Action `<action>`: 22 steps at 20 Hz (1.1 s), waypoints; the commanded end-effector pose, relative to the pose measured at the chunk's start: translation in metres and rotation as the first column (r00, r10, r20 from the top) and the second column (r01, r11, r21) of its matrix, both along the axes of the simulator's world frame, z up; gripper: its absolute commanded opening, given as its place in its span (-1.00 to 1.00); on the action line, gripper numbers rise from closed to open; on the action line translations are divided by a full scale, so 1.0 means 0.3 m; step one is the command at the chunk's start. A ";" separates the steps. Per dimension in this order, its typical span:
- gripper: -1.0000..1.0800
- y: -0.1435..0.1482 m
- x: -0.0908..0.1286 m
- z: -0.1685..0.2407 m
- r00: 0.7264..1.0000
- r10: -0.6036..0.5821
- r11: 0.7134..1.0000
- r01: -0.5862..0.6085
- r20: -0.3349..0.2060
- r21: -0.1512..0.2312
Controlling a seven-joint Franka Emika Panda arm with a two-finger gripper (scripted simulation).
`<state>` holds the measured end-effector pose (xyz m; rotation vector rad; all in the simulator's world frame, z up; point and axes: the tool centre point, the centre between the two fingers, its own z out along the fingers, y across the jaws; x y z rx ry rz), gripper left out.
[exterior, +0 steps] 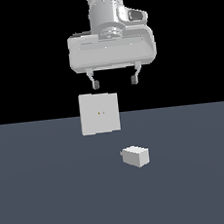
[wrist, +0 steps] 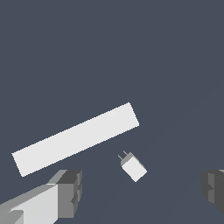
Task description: Plug the charger into the wall socket.
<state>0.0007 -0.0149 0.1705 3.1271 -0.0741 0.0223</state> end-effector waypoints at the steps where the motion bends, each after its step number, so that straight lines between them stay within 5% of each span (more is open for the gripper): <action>1: 0.92 0.000 0.000 0.000 1.000 0.000 1.000 0.000 0.000 0.000; 22: 0.92 -0.010 -0.083 -0.095 0.971 0.213 0.976 -0.216 0.110 0.022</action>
